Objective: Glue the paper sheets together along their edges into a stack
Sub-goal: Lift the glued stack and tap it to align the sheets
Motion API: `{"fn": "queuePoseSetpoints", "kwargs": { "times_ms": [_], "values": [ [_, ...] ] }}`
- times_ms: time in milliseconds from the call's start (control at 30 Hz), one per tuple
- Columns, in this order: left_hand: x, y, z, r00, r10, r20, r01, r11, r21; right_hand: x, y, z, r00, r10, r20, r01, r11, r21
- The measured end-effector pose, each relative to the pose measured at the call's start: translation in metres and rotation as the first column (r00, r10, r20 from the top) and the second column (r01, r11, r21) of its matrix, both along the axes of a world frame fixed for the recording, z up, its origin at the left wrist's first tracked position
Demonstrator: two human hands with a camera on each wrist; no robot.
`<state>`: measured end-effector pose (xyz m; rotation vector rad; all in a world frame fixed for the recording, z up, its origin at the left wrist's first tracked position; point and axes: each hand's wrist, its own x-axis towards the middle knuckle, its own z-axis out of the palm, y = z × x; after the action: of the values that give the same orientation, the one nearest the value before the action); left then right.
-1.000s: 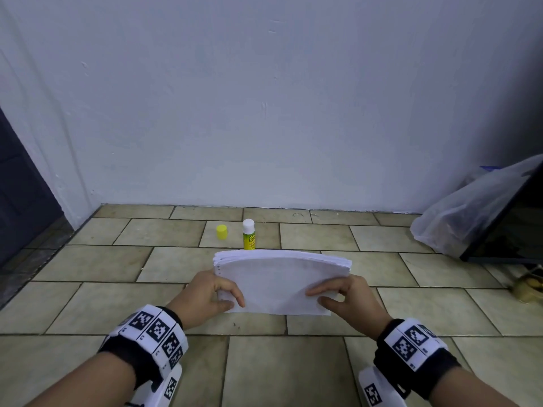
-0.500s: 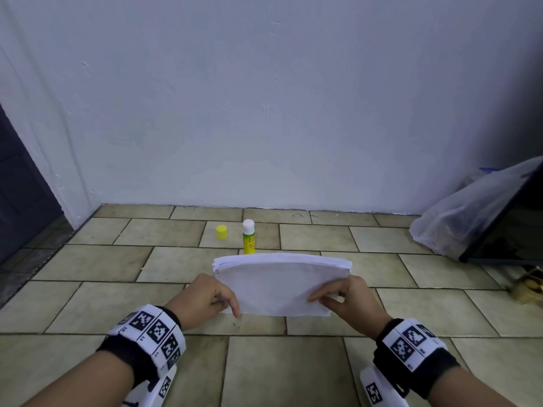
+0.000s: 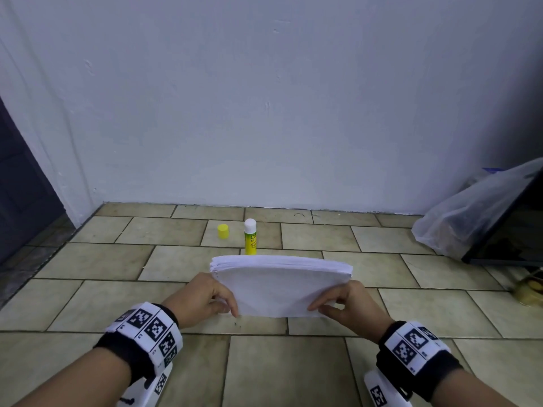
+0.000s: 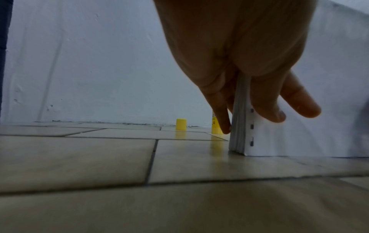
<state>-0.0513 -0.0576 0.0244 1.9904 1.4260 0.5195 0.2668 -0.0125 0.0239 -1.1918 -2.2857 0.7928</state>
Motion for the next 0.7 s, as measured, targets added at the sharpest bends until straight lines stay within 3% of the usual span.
{"fn": "queuePoseSetpoints", "kwargs": {
  "times_ms": [200,567,700],
  "values": [
    [-0.001,0.003,-0.006,0.999,0.025,-0.044,-0.023,0.999,0.036,-0.004,0.002,-0.001,0.999,-0.028,-0.026,0.027,1.0,-0.013],
    [0.004,0.004,0.001,0.978,0.1,0.184,-0.071,0.985,-0.155,-0.01,0.003,0.007,0.995,-0.047,-0.09,0.025,0.972,-0.235],
    [0.001,0.002,-0.002,0.968,0.148,0.203,-0.155,0.988,0.022,-0.007,0.001,0.005,0.991,-0.016,-0.136,-0.004,0.99,-0.142]
  ]
}}
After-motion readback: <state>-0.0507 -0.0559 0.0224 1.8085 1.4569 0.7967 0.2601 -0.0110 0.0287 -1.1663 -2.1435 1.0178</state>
